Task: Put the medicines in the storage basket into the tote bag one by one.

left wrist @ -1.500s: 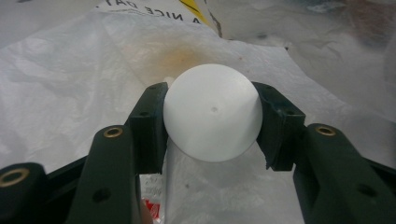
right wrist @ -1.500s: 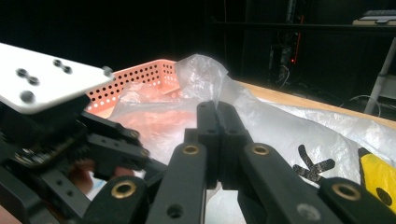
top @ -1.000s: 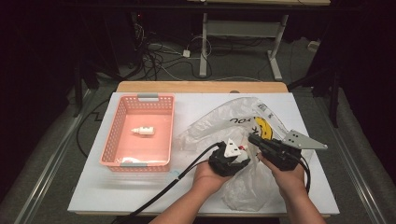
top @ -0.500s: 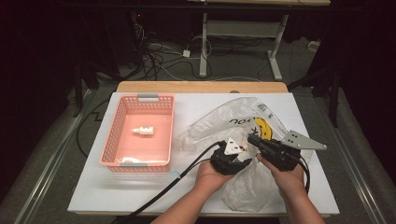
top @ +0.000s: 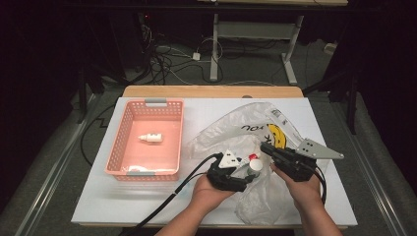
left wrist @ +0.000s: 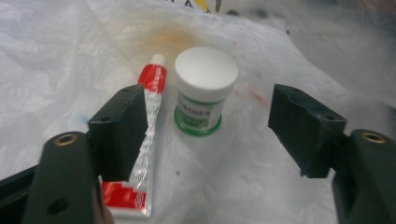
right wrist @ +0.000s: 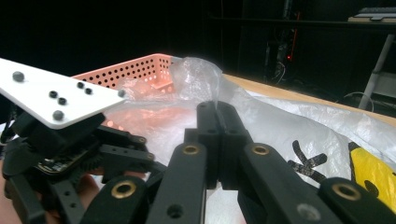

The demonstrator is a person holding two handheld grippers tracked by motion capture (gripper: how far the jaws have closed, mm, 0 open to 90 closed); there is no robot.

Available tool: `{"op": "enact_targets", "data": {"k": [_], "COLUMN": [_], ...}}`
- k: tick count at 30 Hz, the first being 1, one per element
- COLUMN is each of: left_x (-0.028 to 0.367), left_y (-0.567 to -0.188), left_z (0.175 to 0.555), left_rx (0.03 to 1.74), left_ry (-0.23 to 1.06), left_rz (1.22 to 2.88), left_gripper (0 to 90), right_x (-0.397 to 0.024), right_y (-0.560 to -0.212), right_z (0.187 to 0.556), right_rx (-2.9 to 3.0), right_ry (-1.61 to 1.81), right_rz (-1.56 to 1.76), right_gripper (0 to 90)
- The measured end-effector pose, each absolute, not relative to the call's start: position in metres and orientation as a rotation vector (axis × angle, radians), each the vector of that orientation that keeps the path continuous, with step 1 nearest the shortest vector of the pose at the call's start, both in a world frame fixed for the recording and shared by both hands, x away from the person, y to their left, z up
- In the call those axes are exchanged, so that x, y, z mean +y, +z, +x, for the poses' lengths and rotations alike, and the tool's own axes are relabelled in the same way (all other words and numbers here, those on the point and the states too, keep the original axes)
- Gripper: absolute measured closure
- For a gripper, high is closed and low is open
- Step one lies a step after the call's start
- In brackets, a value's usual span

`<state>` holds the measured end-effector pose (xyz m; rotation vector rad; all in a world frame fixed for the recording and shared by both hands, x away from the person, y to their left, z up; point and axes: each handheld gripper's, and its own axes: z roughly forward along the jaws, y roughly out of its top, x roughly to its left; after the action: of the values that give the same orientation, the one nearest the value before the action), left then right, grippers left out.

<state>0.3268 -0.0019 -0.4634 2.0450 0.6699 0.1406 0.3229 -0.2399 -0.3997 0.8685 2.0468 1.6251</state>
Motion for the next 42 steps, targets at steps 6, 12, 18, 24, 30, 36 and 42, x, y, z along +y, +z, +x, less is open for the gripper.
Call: {"op": "enact_targets", "data": {"k": [6,12,18,24,30,36,42], "left_x": [0.020,0.042,0.063,0.092,0.117,0.140,0.164], "left_y": [-0.455,-0.448,-0.440,-0.430,-0.427,-0.429,-0.429], "left_z": [0.316,0.308,0.299,0.294,0.292,0.293,0.297], "left_rx": [0.693,0.720,0.746,0.787,0.821,0.873,0.926], "left_ry": [0.114,0.124,0.157,0.190,0.211,0.246,0.261], "left_rz": [2.033,2.017,2.026,2.005,2.000,1.984,1.955], "left_gripper": [17.6,2.2,0.0,0.0,0.0,0.0,0.0], "right_x": [-0.242,-0.239,-0.241,-0.241,-0.239,-0.239,-0.240], "right_y": [-0.399,-0.399,-0.399,-0.398,-0.399,-0.399,-0.400], "right_z": [0.322,0.322,0.322,0.322,0.322,0.322,0.322], "right_rx": [2.043,2.045,2.038,2.032,2.047,2.047,2.049], "right_ry": [1.624,1.615,1.614,1.619,1.610,1.610,1.611], "right_rz": [0.867,0.856,0.872,0.873,0.868,0.867,0.867], "right_gripper": [90.0,90.0,90.0,90.0,90.0,90.0,90.0]}}
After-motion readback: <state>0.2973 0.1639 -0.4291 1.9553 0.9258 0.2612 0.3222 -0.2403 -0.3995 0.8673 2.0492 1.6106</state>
